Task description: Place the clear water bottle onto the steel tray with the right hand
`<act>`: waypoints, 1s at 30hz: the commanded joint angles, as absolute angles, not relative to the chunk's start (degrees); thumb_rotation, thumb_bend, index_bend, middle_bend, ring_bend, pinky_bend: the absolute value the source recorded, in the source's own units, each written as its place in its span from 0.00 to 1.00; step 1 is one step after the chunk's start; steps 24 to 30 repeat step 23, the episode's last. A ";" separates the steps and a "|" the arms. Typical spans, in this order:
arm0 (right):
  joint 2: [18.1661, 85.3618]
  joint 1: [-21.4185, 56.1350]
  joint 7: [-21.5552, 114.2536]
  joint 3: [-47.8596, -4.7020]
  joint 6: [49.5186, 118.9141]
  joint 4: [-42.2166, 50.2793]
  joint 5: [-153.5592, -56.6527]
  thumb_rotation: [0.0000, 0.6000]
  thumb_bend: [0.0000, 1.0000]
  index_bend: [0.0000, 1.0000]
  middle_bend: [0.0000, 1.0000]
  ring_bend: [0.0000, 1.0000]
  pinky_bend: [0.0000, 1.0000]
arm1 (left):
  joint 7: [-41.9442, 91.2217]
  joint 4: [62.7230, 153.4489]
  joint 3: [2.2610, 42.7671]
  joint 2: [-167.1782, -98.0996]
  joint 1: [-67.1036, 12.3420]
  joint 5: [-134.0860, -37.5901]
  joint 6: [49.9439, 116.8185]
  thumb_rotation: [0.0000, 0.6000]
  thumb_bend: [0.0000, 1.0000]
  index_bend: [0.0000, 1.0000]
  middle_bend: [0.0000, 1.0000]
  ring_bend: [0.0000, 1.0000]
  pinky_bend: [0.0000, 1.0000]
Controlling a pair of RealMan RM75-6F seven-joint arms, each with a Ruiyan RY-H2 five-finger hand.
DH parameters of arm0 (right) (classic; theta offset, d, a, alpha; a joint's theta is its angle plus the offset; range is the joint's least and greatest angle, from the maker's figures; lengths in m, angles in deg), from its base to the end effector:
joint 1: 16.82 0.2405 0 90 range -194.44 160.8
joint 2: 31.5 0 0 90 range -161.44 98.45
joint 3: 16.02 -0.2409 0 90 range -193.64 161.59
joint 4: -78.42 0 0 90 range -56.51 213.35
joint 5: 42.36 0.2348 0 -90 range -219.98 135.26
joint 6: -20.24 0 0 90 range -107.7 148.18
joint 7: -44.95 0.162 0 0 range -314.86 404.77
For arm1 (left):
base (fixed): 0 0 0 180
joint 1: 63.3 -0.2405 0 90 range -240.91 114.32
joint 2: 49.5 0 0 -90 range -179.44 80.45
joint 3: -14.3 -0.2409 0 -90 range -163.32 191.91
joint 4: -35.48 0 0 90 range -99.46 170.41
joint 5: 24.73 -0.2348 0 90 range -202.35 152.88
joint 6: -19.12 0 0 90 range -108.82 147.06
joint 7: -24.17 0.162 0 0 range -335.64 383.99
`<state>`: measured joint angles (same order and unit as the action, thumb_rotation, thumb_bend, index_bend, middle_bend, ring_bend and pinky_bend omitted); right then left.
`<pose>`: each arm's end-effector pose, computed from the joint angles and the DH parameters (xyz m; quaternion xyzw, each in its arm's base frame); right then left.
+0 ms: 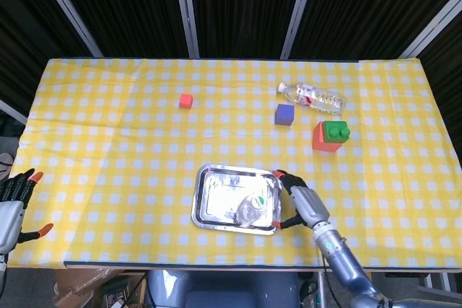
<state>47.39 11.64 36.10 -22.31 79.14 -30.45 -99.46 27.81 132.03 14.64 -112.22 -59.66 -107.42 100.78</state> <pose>-0.1610 -0.2595 -0.0244 0.6136 -0.6085 0.3720 0.3389 -0.3133 0.1808 0.1174 -0.5971 -0.4318 -0.3370 0.5861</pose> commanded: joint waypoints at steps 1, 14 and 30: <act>36.41 9.11 28.84 -16.23 80.63 -33.93 -101.26 1.00 0.08 0.01 0.04 0.00 0.00 | 28.01 132.23 14.63 -112.22 -59.81 -107.54 101.10 1.00 0.15 0.05 0.00 0.00 0.00; 32.32 -2.80 34.41 -11.74 102.28 -20.57 -123.50 1.00 0.09 0.06 0.04 0.00 0.00 | 29.77 132.26 14.95 -112.91 -59.99 -107.08 101.72 1.00 0.15 0.05 0.00 0.00 0.00; 38.34 -6.98 34.49 -15.47 110.12 -6.97 -123.95 1.00 0.09 0.09 0.04 0.00 0.00 | 28.49 132.67 14.95 -112.65 -60.16 -107.53 102.11 1.00 0.15 0.05 0.00 0.00 0.00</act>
